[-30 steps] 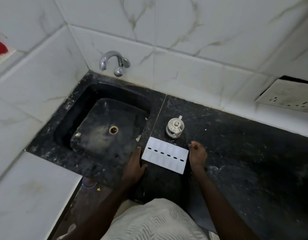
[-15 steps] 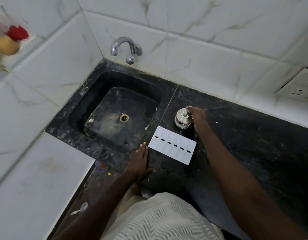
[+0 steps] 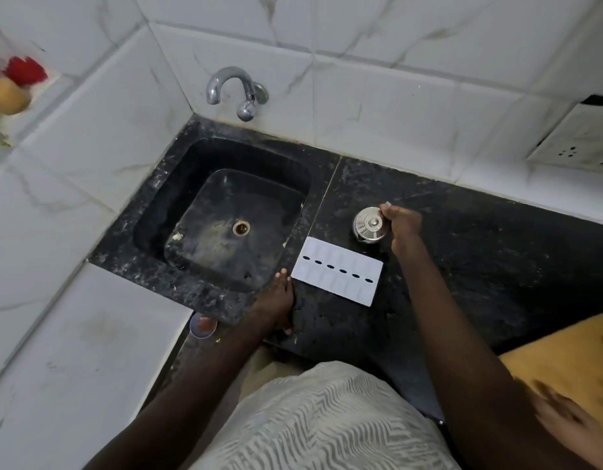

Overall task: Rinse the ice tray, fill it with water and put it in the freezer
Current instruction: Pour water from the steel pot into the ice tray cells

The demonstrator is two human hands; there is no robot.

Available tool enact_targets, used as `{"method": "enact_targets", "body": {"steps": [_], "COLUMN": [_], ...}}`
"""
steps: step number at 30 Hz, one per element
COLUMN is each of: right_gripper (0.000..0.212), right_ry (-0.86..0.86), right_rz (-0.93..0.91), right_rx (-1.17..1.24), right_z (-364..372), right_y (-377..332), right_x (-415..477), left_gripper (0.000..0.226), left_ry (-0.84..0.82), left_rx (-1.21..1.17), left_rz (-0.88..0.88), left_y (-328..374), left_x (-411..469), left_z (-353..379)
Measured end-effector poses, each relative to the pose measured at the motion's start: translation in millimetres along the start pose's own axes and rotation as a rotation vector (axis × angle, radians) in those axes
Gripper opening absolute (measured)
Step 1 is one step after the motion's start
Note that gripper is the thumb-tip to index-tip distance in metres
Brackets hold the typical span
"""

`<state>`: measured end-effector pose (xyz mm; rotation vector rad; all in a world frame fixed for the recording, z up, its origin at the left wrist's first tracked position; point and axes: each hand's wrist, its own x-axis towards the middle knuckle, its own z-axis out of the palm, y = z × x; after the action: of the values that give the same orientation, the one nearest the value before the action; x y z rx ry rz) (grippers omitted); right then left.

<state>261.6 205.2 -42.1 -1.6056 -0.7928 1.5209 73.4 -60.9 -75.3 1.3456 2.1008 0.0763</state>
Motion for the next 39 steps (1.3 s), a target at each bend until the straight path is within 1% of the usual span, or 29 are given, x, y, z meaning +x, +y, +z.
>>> {"method": "enact_targets", "body": {"steps": [1, 2, 3, 4, 5, 6, 7, 8, 11, 12, 14, 16, 18, 20, 25, 39], "right_gripper": [0.011, 0.008, 0.009, 0.014, 0.016, 0.016, 0.015, 0.013, 0.015, 0.016, 0.014, 0.013, 0.019, 0.023, 0.024, 0.021], "right_ry": [-0.002, 0.005, 0.016, 0.03, 0.041, 0.048, 0.047, 0.043, 0.029, 0.029, 0.03, 0.014, -0.004, -0.011, -0.029, -0.028], "right_rz": [-0.006, -0.012, -0.019, -0.029, -0.043, -0.056, -0.064, -0.072, -0.094, -0.103, -0.131, -0.167, -0.21, -0.272, -0.388, -0.464], "right_rx": [-0.023, -0.041, -0.053, -0.066, -0.081, -0.097, -0.119, -0.138, -0.196, -0.222, -0.287, -0.347, -0.411, -0.462, -0.545, -0.498], "right_z": [-3, -7, -12, -17, -20, -22, -24, -24, -25, -26, -28, -30, -32, -35, -36, -48], "right_y": [0, 2, 4, 6, 7, 9, 10, 12, 18, 19, 18, 15, 12, 11, 12, 22], "right_x": [1, 3, 2, 2, 1, 0, -2, -3, -4, -4, -6, -9, -12, -13, -17, -17], "left_gripper": [0.066, 0.062, 0.062, 0.07, 0.089, 0.114, 0.129, 0.132, 0.119, 0.118, 0.121, 0.125, 0.138, 0.144, 0.139, 0.141], "left_ry": [0.016, 0.025, -0.048, -0.081, -0.149, -0.213, -0.235, -0.248, -0.206, -0.182, -0.185, -0.233, -0.253, -0.261, -0.221, -0.246], "left_rx": [0.041, 0.022, 0.01, 0.045, 0.159, 0.235, 0.296, 0.312, 0.348, 0.373, 0.409, 0.397, 0.393, 0.408, 0.408, 0.35], "left_rz": [0.037, 0.035, 0.026, 0.012, 0.052, 0.053, 0.074, 0.074, 0.078, 0.085, 0.102, 0.111, 0.116, 0.106, 0.097, 0.078], "left_y": [0, -3, -6, -9, -14, -17, -20, -21, -26, -28, -30, -28, -26, -22, -16, -10], "left_x": [1, 0, 2, 5, 10, 13, 15, 13, 17, 17, 18, 17, 15, 12, 7, 2], "left_z": [1, 0, 1, 3, 3, 3, 6, 7, 13, 14, 16, 14, 12, 10, 8, 1]}}
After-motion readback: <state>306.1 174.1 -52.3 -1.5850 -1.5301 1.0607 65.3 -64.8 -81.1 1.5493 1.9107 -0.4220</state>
